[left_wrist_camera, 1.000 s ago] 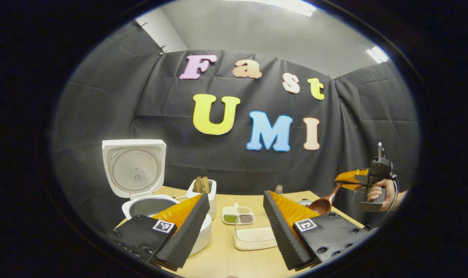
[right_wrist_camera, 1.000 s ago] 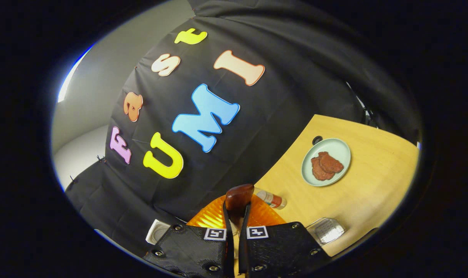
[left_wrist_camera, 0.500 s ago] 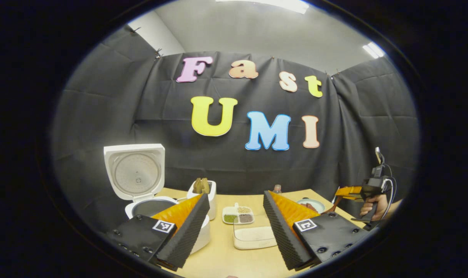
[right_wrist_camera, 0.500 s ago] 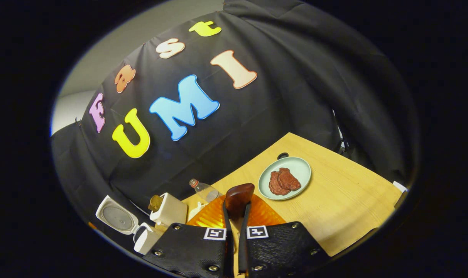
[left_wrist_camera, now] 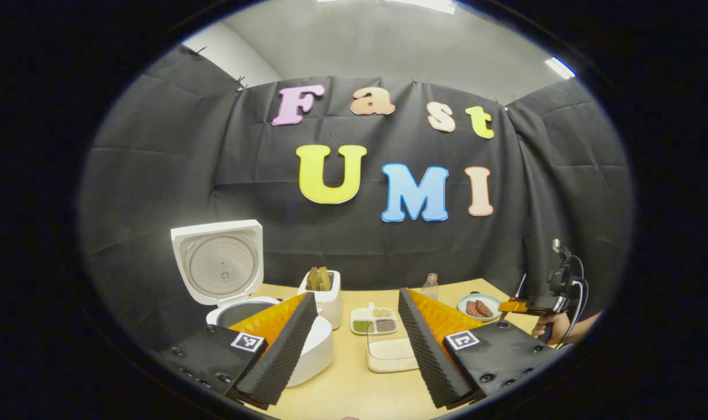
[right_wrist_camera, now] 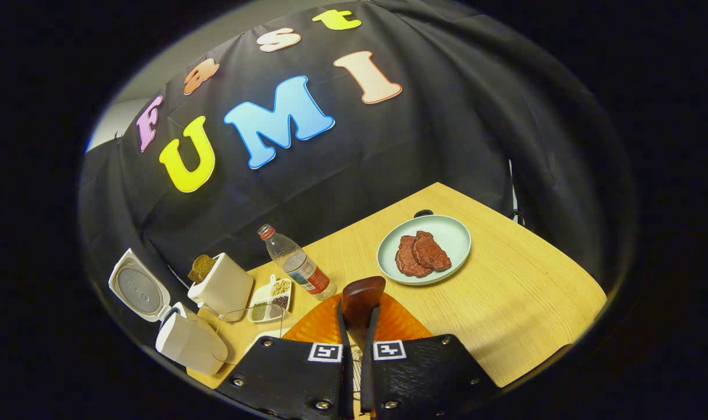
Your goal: Close the left gripper, press the button to open the rice cooker; take a wooden spoon from the chopstick holder with the right hand, scoop a spoonful of rice and pour it into the rice cooker, then put the wooden spoon back into the chopstick holder.
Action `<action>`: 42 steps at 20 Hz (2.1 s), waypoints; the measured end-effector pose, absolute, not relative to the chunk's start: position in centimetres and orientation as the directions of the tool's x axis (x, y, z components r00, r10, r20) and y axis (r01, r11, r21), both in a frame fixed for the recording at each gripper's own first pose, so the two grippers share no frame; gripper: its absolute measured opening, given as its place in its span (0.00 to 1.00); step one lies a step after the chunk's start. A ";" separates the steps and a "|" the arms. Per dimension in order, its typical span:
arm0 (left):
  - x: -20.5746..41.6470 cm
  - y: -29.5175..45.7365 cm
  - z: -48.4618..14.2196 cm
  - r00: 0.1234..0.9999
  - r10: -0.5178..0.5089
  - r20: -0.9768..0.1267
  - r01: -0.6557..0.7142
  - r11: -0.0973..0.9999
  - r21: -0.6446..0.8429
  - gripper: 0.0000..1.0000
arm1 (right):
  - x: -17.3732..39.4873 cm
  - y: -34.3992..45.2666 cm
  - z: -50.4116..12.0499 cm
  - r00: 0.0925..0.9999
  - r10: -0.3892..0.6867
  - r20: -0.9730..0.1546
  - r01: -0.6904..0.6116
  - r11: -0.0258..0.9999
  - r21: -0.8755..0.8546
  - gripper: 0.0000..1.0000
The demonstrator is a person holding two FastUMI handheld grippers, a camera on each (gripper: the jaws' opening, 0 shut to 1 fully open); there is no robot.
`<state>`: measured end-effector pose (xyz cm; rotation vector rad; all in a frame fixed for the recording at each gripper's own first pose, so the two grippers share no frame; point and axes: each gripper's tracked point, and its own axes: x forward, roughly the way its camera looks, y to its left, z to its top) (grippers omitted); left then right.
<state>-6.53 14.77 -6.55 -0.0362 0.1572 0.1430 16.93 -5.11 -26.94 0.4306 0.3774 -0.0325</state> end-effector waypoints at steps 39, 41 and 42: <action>13.5 49.1 1.0 0.859 0.489 -0.152 -0.505 0.858 -0.094 0.97 | 12.0 1.4 -9.7 0.986 0.081 -0.148 -0.072 0.995 0.064 0.86; 15.0 51.6 -0.1 0.839 0.509 -0.192 -0.534 0.839 -0.110 0.97 | 12.3 1.3 -9.6 0.986 0.068 -0.149 -0.060 0.996 0.059 0.86; 15.8 52.8 -0.5 0.830 0.521 -0.198 -0.547 0.830 -0.109 0.96 | 12.5 1.2 -9.6 0.987 0.062 -0.151 -0.054 0.997 0.057 0.86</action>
